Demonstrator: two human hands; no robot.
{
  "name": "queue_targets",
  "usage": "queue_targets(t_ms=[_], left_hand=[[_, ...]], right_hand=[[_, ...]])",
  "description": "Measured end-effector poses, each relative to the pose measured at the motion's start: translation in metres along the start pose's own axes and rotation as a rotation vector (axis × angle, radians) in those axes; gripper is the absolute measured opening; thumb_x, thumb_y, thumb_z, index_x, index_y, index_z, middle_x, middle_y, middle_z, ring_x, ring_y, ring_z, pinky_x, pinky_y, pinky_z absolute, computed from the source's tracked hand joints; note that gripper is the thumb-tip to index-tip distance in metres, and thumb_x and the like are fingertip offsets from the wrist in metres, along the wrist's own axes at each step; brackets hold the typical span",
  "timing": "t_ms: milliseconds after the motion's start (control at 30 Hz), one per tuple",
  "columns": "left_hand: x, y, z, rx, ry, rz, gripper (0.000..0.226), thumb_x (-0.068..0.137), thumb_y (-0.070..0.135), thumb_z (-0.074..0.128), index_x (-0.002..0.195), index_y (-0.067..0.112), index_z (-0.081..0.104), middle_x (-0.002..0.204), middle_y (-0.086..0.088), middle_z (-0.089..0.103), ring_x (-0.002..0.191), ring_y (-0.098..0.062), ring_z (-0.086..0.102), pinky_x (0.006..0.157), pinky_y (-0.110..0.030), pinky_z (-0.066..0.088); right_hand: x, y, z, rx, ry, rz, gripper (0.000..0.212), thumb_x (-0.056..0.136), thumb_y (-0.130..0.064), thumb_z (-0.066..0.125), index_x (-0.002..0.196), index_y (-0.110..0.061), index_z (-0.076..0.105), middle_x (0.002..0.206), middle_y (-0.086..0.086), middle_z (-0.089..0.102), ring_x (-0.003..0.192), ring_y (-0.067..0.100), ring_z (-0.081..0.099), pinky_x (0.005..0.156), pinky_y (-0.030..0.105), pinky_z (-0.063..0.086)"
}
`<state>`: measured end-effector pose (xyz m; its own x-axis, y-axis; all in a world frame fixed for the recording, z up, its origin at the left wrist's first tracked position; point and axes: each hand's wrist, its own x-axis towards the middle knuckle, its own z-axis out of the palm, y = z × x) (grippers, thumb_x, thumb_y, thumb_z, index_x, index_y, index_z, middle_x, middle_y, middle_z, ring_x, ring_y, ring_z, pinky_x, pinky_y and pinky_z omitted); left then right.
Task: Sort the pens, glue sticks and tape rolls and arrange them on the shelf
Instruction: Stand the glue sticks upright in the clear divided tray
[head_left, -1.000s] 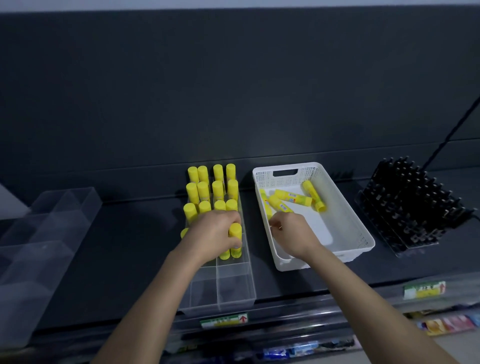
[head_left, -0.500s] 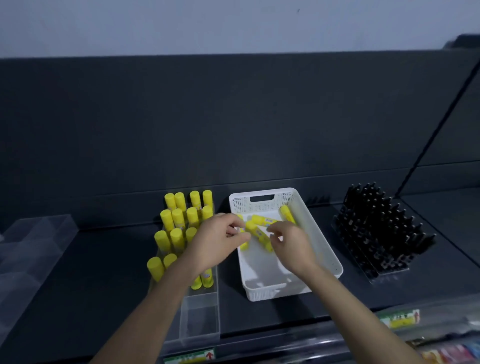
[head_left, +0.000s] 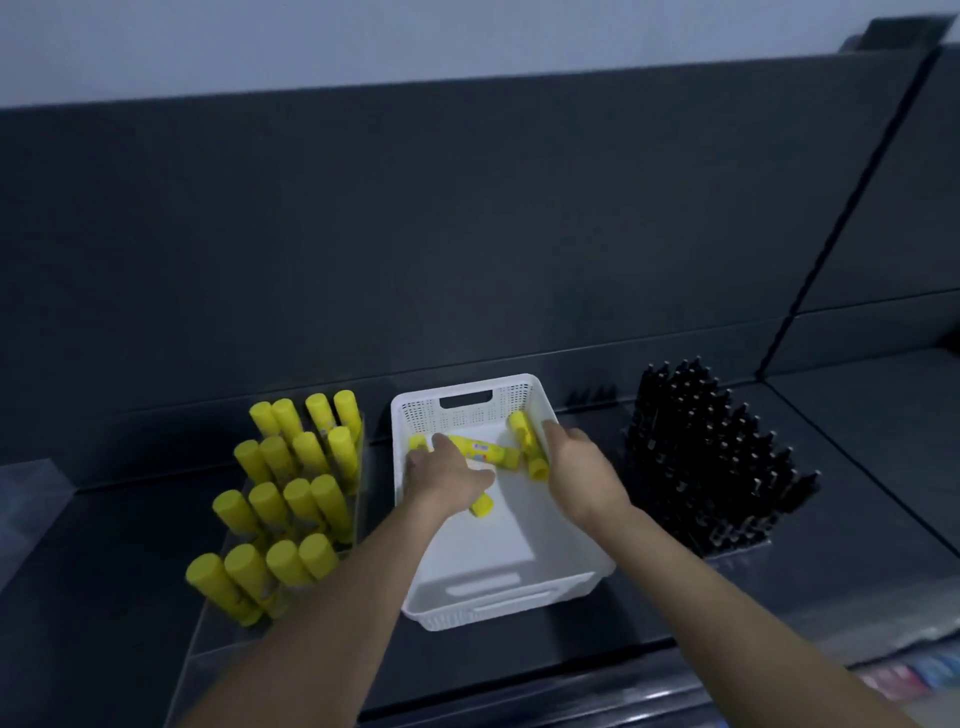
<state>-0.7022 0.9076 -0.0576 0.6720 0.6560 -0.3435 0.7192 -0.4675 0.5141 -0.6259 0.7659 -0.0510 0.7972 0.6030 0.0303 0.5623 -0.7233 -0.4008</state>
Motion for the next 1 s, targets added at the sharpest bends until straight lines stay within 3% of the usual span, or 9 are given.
queue_targets(t_ms=[67, 200, 333, 467, 600, 667, 767, 900, 1000], left_hand=[[0.003, 0.002, 0.015, 0.092, 0.016, -0.067, 0.077, 0.079, 0.041, 0.065, 0.138, 0.009, 0.028, 0.138, -0.022, 0.035, 0.128, -0.036, 0.039, 0.102, -0.039, 0.04], [0.005, 0.0, 0.033, 0.205, 0.133, -0.038, 0.066, 0.08, 0.023, 0.06, 0.137, 0.012, 0.028, 0.13, -0.015, 0.043, 0.121, -0.036, 0.039, 0.098, -0.038, 0.039], [0.007, 0.002, 0.029, 0.246, 0.119, -0.04, 0.061, 0.084, 0.018, 0.053, 0.138, 0.011, 0.024, 0.128, -0.015, 0.043, 0.111, -0.034, 0.052, 0.078, -0.033, 0.041], [0.003, 0.004, 0.015, -0.107, 0.092, -0.086, 0.034, 0.083, 0.018, 0.051, 0.114, 0.012, 0.039, 0.11, -0.011, 0.058, 0.096, -0.031, 0.058, 0.07, -0.031, 0.044], [-0.008, 0.006, -0.007, -0.4, 0.171, 0.062, 0.029, 0.08, 0.018, 0.058, 0.105, 0.016, 0.044, 0.081, 0.003, 0.053, 0.07, -0.018, 0.052, 0.052, -0.027, 0.035], [-0.012, 0.005, -0.019, -0.526, 0.183, 0.103, 0.029, 0.075, 0.017, 0.059, 0.101, 0.017, 0.047, 0.075, 0.003, 0.051, 0.065, -0.017, 0.05, 0.052, -0.027, 0.034], [-0.018, -0.001, -0.035, -0.891, 0.131, 0.038, 0.019, 0.075, 0.01, 0.056, 0.091, 0.019, 0.051, 0.073, 0.001, 0.049, 0.06, -0.017, 0.049, 0.054, -0.024, 0.039], [-0.025, -0.018, -0.051, -1.061, 0.092, 0.01, 0.016, 0.084, 0.003, 0.056, 0.097, 0.011, 0.058, 0.079, -0.002, 0.057, 0.064, -0.014, 0.058, 0.057, -0.024, 0.049], [-0.031, -0.029, -0.058, -1.167, 0.062, 0.011, 0.015, 0.086, 0.005, 0.059, 0.099, 0.012, 0.059, 0.088, -0.003, 0.065, 0.068, -0.014, 0.064, 0.061, -0.026, 0.054]], right_hand=[[-0.002, 0.001, 0.002, -0.025, -0.001, 0.0, 0.042, 0.085, 0.005, 0.036, 0.124, -0.01, 0.04, 0.109, 0.016, 0.049, 0.09, 0.039, 0.06, 0.07, 0.034, 0.043], [0.0, 0.003, 0.005, -0.054, 0.006, 0.002, 0.045, 0.085, 0.009, 0.036, 0.126, -0.01, 0.038, 0.112, 0.015, 0.049, 0.09, 0.037, 0.061, 0.068, 0.033, 0.043], [0.0, 0.005, 0.005, -0.065, -0.01, 0.004, 0.043, 0.085, 0.009, 0.035, 0.124, -0.009, 0.04, 0.112, 0.015, 0.049, 0.091, 0.037, 0.06, 0.07, 0.035, 0.046], [-0.003, 0.003, 0.001, -0.091, 0.059, -0.013, 0.039, 0.083, 0.005, 0.039, 0.118, -0.009, 0.048, 0.114, 0.013, 0.051, 0.102, 0.034, 0.051, 0.083, 0.035, 0.042], [-0.001, -0.004, -0.001, -0.111, 0.254, -0.234, 0.021, 0.081, 0.001, 0.054, 0.101, -0.003, 0.061, 0.119, 0.017, 0.054, 0.112, 0.036, 0.049, 0.093, 0.035, 0.04], [0.007, -0.015, 0.003, -0.009, 0.132, -0.219, 0.016, 0.089, -0.006, 0.05, 0.102, -0.008, 0.058, 0.122, 0.013, 0.05, 0.113, 0.032, 0.048, 0.09, 0.032, 0.042], [0.036, -0.028, 0.016, -0.045, -0.03, -0.081, 0.012, 0.095, -0.02, 0.045, 0.093, -0.009, 0.052, 0.11, 0.014, 0.055, 0.093, 0.03, 0.053, 0.069, 0.029, 0.039], [0.065, -0.039, 0.035, -0.151, -0.189, 0.092, 0.03, 0.093, -0.014, 0.04, 0.121, -0.006, 0.046, 0.122, 0.018, 0.053, 0.111, 0.036, 0.053, 0.08, 0.034, 0.043], [0.073, -0.045, 0.049, -0.199, -0.228, 0.105, 0.038, 0.089, -0.008, 0.037, 0.127, -0.009, 0.04, 0.123, 0.017, 0.052, 0.113, 0.038, 0.051, 0.088, 0.038, 0.043]])
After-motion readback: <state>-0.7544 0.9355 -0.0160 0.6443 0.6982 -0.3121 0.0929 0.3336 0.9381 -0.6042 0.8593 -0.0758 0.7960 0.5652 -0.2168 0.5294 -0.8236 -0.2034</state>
